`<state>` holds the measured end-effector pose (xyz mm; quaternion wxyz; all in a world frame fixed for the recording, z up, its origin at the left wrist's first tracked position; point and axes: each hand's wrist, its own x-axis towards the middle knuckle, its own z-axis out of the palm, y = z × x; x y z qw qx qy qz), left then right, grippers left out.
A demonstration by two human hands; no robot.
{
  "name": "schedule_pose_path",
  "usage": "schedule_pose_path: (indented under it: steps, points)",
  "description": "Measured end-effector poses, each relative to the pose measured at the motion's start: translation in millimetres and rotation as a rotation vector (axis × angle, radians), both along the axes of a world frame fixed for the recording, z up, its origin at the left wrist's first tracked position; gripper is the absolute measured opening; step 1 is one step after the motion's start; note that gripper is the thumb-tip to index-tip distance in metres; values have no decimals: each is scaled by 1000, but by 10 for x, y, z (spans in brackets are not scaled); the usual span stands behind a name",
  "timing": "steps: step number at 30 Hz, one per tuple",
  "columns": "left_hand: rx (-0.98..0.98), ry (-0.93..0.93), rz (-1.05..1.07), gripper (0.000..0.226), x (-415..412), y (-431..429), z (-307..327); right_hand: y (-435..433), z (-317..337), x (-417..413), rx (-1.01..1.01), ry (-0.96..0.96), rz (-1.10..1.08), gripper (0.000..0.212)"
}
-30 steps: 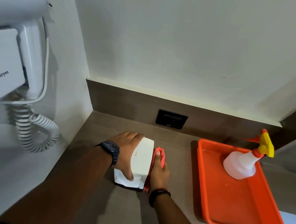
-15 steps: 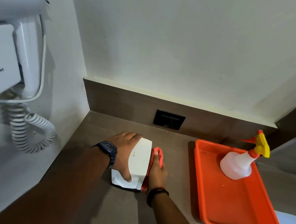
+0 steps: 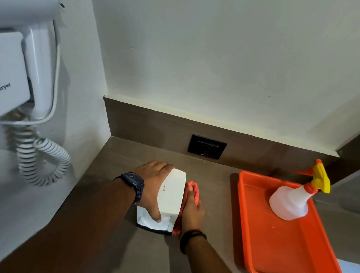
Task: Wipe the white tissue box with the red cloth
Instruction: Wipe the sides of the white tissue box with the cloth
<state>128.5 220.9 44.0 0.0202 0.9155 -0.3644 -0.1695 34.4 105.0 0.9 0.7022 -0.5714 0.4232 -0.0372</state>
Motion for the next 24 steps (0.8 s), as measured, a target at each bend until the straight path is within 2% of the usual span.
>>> schedule_pose_path:
  steps: [3,6,9,14,18,21,24]
  points:
    - [-11,16,6,136,8,10,5,64,12,-136,54,-54,-43,47]
    - [-64,19,10,128,6,14,-1,-22,115,18,-45,-152,3,34]
    - [-82,27,13,126,7,-1,-2,-138,174,225,-106,-136,50,42]
    - [-20,18,8,135,4,0,-24,-69,-45,69,-11,-20,37,51]
    - [-33,24,-1,133,23,2,-26,47,-66,-108,-2,-76,-26,52]
    - [-61,27,5,131,31,17,-46,-39,60,59,-98,-141,16,44]
    - [-82,15,5,129,52,11,-65,-149,132,238,-100,-115,81,50]
